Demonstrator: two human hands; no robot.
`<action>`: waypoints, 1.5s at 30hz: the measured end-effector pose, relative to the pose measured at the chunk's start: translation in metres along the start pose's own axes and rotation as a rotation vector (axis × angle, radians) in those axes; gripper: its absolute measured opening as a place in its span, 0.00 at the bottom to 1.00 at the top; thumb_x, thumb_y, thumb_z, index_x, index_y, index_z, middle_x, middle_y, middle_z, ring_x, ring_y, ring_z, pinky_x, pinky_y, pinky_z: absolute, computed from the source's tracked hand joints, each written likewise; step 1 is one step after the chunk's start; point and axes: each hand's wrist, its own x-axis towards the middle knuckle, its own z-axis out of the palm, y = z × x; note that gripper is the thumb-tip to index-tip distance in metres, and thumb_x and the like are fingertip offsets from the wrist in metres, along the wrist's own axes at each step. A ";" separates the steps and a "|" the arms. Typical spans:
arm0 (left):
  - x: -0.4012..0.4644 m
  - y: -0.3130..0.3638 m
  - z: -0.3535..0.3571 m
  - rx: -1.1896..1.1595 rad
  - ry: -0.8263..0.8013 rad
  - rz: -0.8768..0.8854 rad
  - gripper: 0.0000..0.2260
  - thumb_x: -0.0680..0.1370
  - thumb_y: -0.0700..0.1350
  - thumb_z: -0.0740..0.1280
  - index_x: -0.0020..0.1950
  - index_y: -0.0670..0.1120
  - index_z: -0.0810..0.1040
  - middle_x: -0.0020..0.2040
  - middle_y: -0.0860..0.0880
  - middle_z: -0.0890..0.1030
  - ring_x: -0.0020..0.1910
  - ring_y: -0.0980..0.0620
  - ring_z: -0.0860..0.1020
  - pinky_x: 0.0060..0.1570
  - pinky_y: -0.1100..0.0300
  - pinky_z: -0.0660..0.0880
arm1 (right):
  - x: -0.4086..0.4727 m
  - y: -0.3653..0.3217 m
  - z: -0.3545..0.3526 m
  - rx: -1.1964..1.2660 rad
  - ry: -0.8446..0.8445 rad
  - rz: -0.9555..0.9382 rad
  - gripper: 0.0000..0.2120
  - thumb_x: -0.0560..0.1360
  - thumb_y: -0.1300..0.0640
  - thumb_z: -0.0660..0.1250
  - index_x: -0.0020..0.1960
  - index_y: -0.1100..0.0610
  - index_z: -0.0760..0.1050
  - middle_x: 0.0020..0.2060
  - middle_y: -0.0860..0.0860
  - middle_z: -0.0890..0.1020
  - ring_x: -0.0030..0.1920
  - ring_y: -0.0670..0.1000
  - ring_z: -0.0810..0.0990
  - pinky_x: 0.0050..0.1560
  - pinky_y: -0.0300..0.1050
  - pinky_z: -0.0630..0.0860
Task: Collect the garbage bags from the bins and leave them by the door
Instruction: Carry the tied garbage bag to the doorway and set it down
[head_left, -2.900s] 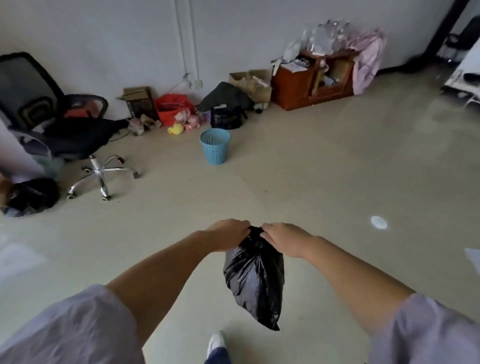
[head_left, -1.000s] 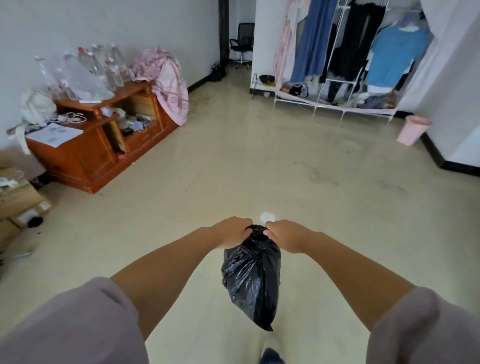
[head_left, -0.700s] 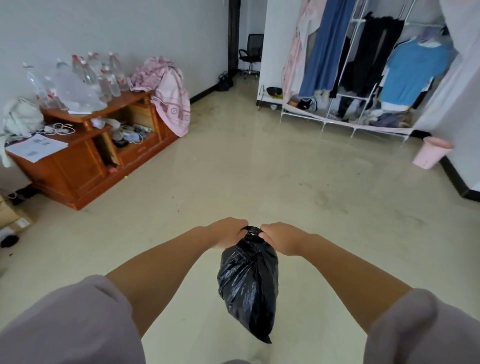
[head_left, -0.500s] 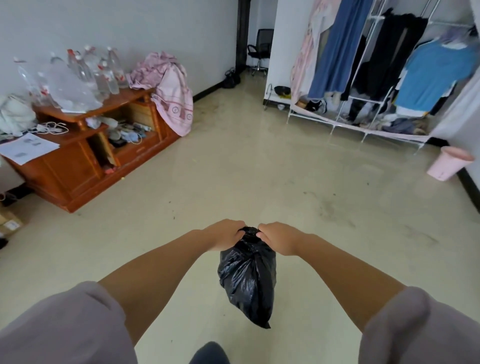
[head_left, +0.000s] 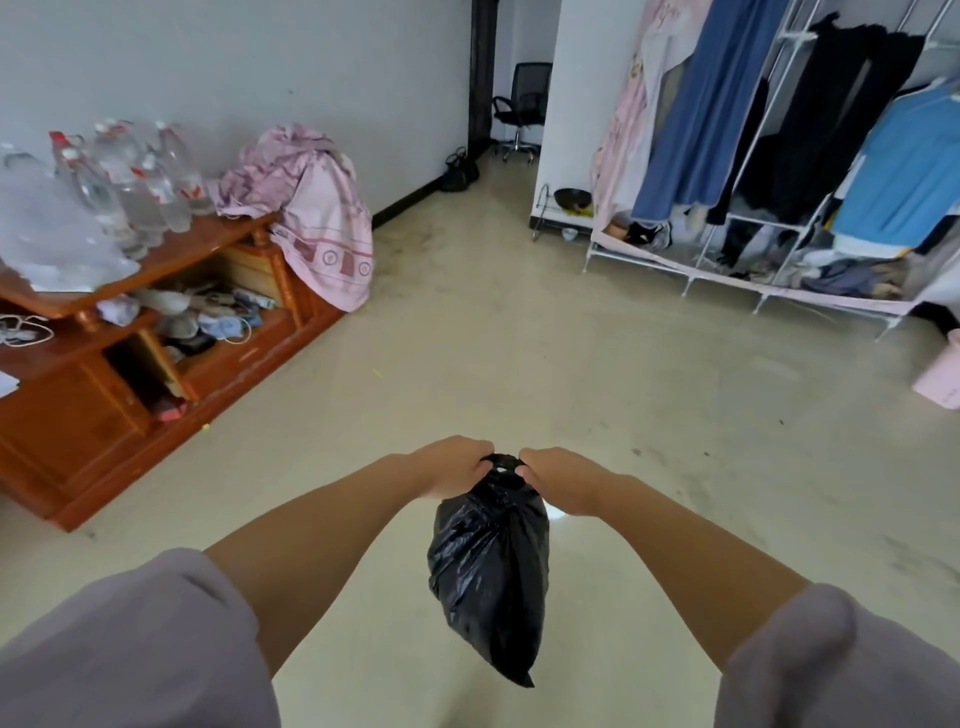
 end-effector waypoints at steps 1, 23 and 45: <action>0.019 -0.008 -0.013 0.006 -0.006 0.005 0.10 0.83 0.45 0.51 0.45 0.44 0.66 0.35 0.50 0.68 0.32 0.53 0.65 0.39 0.55 0.63 | 0.019 0.010 -0.010 0.021 0.000 0.016 0.10 0.83 0.55 0.48 0.46 0.58 0.61 0.33 0.48 0.65 0.39 0.54 0.67 0.42 0.47 0.63; 0.464 -0.206 -0.290 -0.032 0.118 -0.134 0.08 0.83 0.45 0.52 0.47 0.44 0.66 0.50 0.39 0.77 0.44 0.46 0.70 0.43 0.55 0.64 | 0.490 0.246 -0.283 -0.065 -0.018 -0.109 0.10 0.83 0.54 0.48 0.47 0.57 0.61 0.33 0.47 0.66 0.41 0.54 0.68 0.43 0.46 0.62; 0.911 -0.486 -0.562 0.050 0.012 -0.072 0.10 0.83 0.45 0.52 0.48 0.42 0.68 0.45 0.42 0.74 0.42 0.44 0.71 0.43 0.52 0.67 | 0.982 0.427 -0.497 0.005 -0.044 -0.003 0.10 0.83 0.54 0.49 0.47 0.58 0.62 0.50 0.62 0.76 0.48 0.60 0.74 0.44 0.47 0.65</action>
